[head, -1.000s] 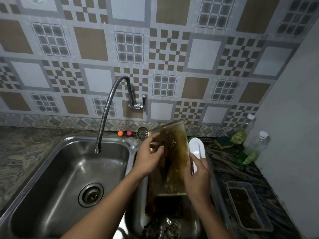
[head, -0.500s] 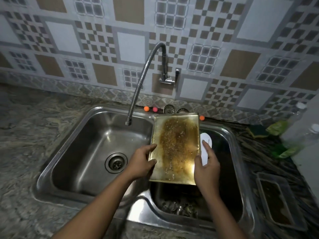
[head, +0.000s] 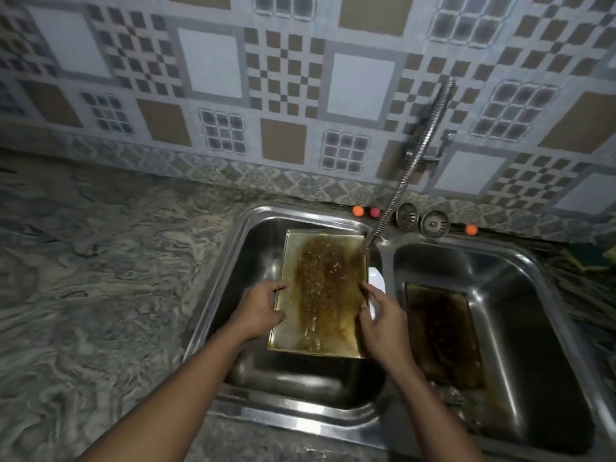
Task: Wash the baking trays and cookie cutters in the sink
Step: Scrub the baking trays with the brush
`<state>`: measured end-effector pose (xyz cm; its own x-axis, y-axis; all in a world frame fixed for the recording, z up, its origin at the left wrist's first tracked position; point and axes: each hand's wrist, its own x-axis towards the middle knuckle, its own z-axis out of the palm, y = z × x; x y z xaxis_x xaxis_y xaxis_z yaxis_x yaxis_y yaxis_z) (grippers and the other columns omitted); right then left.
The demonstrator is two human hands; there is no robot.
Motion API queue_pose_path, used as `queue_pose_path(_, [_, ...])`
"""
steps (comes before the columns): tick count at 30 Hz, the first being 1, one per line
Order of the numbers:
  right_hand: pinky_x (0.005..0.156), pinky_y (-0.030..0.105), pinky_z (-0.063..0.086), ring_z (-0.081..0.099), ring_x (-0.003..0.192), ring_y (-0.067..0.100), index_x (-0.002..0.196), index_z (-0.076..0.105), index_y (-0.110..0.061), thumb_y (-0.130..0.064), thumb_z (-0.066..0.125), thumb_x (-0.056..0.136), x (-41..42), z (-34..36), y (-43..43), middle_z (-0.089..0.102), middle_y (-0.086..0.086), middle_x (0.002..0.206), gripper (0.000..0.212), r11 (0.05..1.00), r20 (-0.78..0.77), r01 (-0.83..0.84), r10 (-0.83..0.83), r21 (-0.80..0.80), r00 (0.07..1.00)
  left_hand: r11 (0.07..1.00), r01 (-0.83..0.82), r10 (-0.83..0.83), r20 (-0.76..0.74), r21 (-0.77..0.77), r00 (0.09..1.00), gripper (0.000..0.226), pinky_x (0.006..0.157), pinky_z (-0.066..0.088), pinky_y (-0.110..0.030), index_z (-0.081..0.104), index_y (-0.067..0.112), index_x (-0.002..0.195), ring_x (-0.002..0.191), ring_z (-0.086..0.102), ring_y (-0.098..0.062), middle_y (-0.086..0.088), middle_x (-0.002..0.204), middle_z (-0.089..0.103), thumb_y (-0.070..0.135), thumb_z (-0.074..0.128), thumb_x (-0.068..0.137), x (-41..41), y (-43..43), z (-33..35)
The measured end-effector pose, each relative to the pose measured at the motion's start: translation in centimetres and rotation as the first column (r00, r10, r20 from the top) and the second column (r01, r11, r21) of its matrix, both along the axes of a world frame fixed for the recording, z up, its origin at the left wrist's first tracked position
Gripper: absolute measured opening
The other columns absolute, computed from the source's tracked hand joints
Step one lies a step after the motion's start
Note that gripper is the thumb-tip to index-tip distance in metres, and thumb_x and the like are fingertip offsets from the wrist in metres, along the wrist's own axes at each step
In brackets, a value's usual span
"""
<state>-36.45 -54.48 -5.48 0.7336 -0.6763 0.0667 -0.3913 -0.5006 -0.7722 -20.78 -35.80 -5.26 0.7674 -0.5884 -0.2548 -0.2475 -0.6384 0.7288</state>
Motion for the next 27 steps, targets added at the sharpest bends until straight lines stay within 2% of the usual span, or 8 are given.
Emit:
queue_pose_path(1, [0.099,0.020,0.038,0.055,0.114,0.009,0.129,0.061,-0.018,-0.012,0.056,0.094,0.7,-0.6,0.4,0.061,-0.007,0.121,0.037,1.000,-0.023,-0.009,0.009,0.021,1.000,1.000,0.011,-0.012,0.015,0.026,1.000,0.065,0.093,0.047,-0.020,0.054,0.020,0.139,0.112,0.062,-0.011,-0.005,0.136,0.057,0.007,0.078,0.079,0.8,0.4,-0.2])
queue_pose_path(3, [0.102,0.023,0.041,0.057,0.118,0.013,0.130,0.061,-0.018,-0.013,0.058,0.094,1.9,-2.0,1.1,0.063,-0.004,0.126,0.036,0.997,-0.085,-0.017,0.023,0.069,0.996,0.997,0.025,-0.026,0.014,0.070,1.000,0.066,0.104,0.040,-0.026,0.052,0.019,0.140,0.125,0.053,-0.020,-0.005,0.137,0.054,0.007,0.076,0.080,2.2,0.8,-1.3])
queue_pose_path(8, [0.096,0.022,0.045,0.061,0.115,0.017,0.129,0.062,-0.015,-0.011,0.059,0.093,3.5,-5.7,2.3,0.065,0.001,0.127,0.036,0.983,-0.266,0.034,0.016,0.180,0.964,0.984,0.065,-0.068,0.012,0.169,0.998,0.070,0.108,0.038,-0.028,0.046,0.019,0.144,0.132,0.048,-0.020,-0.005,0.146,0.048,0.007,0.075,0.082,3.8,1.0,-5.4])
queue_pose_path(11, [0.092,0.024,0.050,0.064,0.108,0.016,0.129,0.061,-0.013,-0.004,0.057,0.092,3.8,-7.9,2.6,0.066,0.003,0.124,0.039,0.974,-0.353,0.079,0.001,0.212,0.936,0.973,0.072,-0.073,-0.004,0.219,0.997,0.070,0.106,0.045,-0.031,0.046,0.018,0.144,0.130,0.051,-0.021,-0.004,0.147,0.046,0.001,0.074,0.082,3.9,0.7,-7.6])
queue_pose_path(18, [0.085,0.031,0.054,0.064,0.099,0.014,0.131,0.060,-0.022,-0.010,0.049,0.094,5.9,-12.4,2.5,0.066,0.000,0.119,0.040,0.976,-0.444,0.099,-0.004,0.192,0.896,0.949,0.036,-0.019,-0.055,0.313,0.998,0.066,0.093,0.052,-0.026,0.047,0.015,0.143,0.120,0.059,-0.019,-0.007,0.138,0.055,0.002,0.073,0.084,4.8,-0.2,-12.0])
queue_pose_path(22, [0.077,0.033,0.053,0.062,0.085,0.015,0.130,0.060,-0.024,-0.014,0.045,0.096,7.3,-13.8,2.5,0.061,0.000,0.106,0.038,0.978,-0.457,0.128,-0.040,0.165,0.889,0.940,0.026,-0.002,-0.069,0.340,0.998,0.067,0.098,0.048,-0.026,0.044,0.011,0.145,0.125,0.055,-0.021,-0.008,0.140,0.052,0.007,0.073,0.086,5.2,-0.9,-13.7])
queue_pose_path(25, [0.068,0.041,0.057,0.065,0.075,0.019,0.124,0.058,-0.038,-0.027,0.039,0.092,7.5,-15.2,2.7,0.061,-0.001,0.094,0.039,0.976,-0.454,0.123,-0.028,0.181,0.890,0.937,0.010,0.016,-0.072,0.349,0.997,0.068,0.104,0.042,-0.027,0.041,0.010,0.147,0.131,0.049,-0.020,-0.007,0.144,0.048,0.012,0.072,0.086,5.2,-0.9,-14.7])
queue_pose_path(27, [0.074,0.043,0.057,0.066,0.083,0.021,0.127,0.055,-0.037,-0.026,0.038,0.091,7.5,-15.3,3.0,0.061,-0.002,0.100,0.042,0.981,-0.476,0.103,-0.011,0.168,0.879,0.932,0.005,0.023,-0.075,0.363,0.997,0.068,0.107,0.038,-0.027,0.041,0.009,0.147,0.135,0.044,-0.021,-0.007,0.146,0.045,0.013,0.071,0.087,5.1,-0.7,-15.1])
